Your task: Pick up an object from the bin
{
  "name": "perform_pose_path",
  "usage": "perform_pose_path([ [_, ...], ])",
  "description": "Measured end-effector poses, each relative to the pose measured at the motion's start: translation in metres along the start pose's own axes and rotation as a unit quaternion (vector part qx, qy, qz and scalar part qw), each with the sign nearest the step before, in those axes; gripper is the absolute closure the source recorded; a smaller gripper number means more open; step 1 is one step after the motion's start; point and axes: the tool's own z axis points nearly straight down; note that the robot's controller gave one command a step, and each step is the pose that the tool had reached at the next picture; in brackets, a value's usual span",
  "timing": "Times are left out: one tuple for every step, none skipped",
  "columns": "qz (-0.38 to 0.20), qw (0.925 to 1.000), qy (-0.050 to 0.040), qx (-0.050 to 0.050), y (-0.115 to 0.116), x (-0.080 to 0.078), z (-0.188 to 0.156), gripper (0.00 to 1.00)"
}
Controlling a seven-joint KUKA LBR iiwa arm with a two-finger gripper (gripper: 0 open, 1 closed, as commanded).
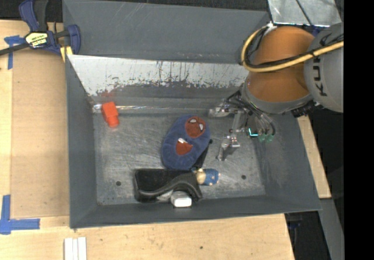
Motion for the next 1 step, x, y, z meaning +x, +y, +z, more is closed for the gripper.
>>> perform_pose_path([
  [-0.013,0.9998,-0.0150,0.002,-0.0069,-0.0079,0.0787,0.00],
])
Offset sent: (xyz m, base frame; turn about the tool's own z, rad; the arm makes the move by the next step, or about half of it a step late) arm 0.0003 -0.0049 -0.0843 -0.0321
